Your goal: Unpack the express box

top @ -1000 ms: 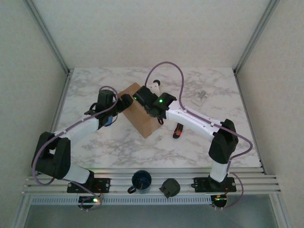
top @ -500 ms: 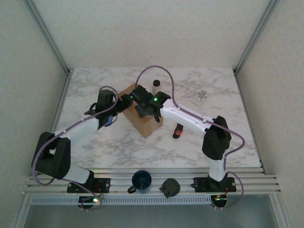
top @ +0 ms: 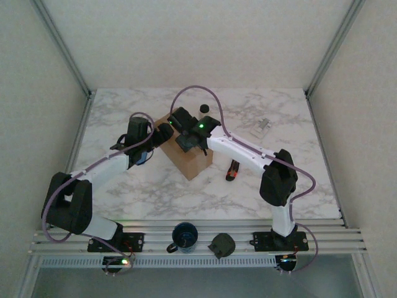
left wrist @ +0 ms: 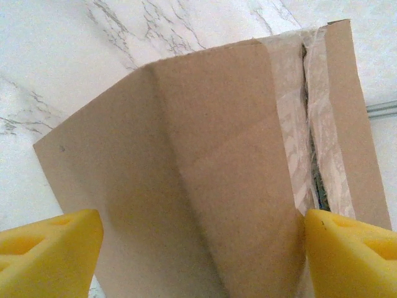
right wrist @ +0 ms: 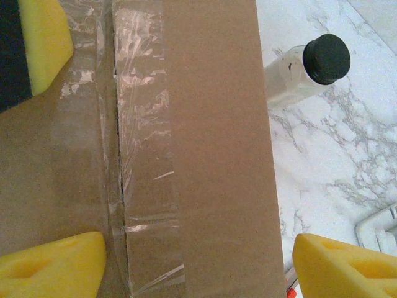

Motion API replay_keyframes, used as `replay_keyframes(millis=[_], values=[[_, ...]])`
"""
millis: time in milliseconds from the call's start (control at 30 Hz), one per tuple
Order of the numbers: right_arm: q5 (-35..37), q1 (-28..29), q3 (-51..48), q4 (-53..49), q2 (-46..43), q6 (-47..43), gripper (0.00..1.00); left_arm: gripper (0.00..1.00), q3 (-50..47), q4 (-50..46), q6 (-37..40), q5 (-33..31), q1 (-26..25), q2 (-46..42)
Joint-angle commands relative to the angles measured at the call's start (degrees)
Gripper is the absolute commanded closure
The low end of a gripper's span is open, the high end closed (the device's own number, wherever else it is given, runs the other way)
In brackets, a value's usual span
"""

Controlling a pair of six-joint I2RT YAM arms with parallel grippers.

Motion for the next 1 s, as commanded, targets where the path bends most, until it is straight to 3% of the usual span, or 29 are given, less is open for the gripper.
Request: replay_keyframes(millis=[0,300,467,833,967], values=[[5.9,-0.8,0.3,-1.5,3.4,-1.4,0.22,0.19,-2.1,-13.0,2.3,-2.9,0.1,1.7],[14.8,-0.8,-2.2,1.5,5.1,0.9,0.25,0.19,-2.2,-13.3,2.5,-3.0,0.1,1.4],[14.1,-0.9,-3.8,4.5,5.2,-0.3,0.27,0.19,-2.1,-13.4,2.7,-3.0,0.1,1.3],[-0.9,-2.2,-3.5,1.5,7.7,-2.9,0.27,0.19,-1.9,-13.8,3.1,-3.3,0.2,1.0],[-3.6,-3.3,-2.9,-0.4,9.9,-3.1,0.31,0.19,-1.9,-13.8,3.2,-3.4,0.2,1.2]])
